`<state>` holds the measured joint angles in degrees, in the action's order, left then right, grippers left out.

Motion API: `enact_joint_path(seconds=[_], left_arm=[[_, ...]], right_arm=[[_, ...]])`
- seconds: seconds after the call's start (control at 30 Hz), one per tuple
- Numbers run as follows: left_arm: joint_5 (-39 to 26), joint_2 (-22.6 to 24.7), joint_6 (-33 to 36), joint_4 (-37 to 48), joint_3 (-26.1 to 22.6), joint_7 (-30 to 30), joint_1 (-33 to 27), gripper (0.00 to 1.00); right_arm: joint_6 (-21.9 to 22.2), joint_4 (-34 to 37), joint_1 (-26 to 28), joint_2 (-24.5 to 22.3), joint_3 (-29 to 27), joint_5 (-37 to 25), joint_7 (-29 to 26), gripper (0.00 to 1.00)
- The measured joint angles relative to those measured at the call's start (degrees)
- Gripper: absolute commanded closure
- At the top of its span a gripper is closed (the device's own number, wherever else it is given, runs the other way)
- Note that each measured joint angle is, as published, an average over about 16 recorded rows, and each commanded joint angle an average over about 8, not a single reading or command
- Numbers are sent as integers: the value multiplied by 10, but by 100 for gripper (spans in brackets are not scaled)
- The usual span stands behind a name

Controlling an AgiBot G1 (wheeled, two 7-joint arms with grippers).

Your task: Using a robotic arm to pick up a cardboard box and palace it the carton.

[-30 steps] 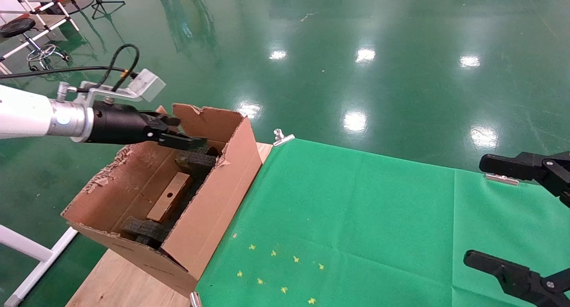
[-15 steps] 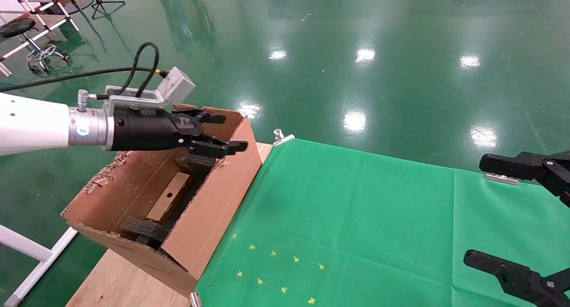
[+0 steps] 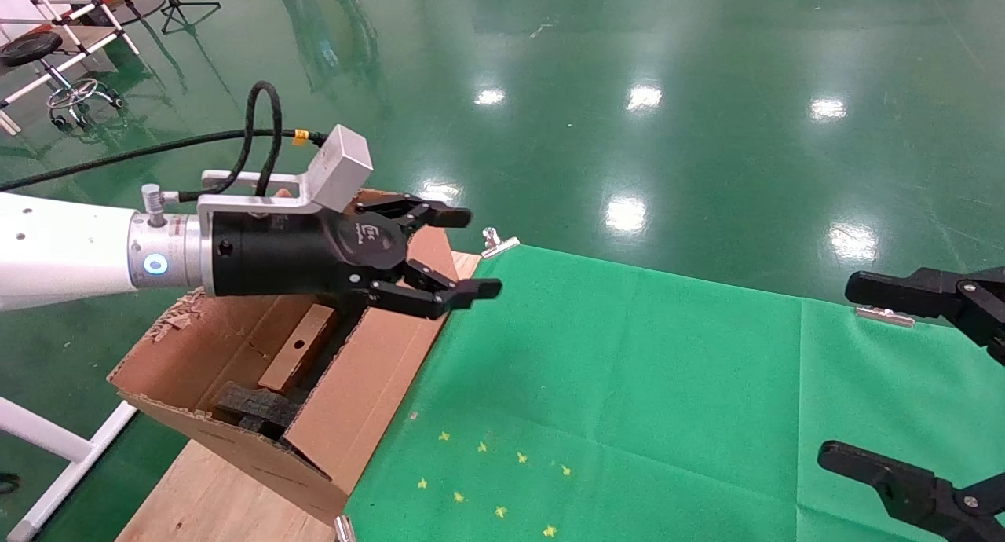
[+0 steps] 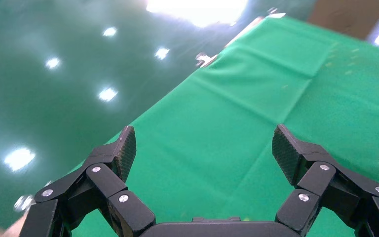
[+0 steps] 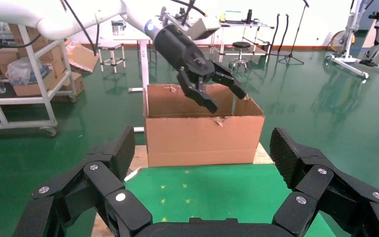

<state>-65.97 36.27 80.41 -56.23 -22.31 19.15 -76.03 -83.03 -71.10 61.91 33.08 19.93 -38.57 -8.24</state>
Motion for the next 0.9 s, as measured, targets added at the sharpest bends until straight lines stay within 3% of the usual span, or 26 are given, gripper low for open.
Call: enact_joint_path(seconds=[0.9], left_arm=[[244, -13, 54, -175, 64, -84, 146, 0]], right_arm=[[0, 0, 0, 0, 0, 0, 0, 0]])
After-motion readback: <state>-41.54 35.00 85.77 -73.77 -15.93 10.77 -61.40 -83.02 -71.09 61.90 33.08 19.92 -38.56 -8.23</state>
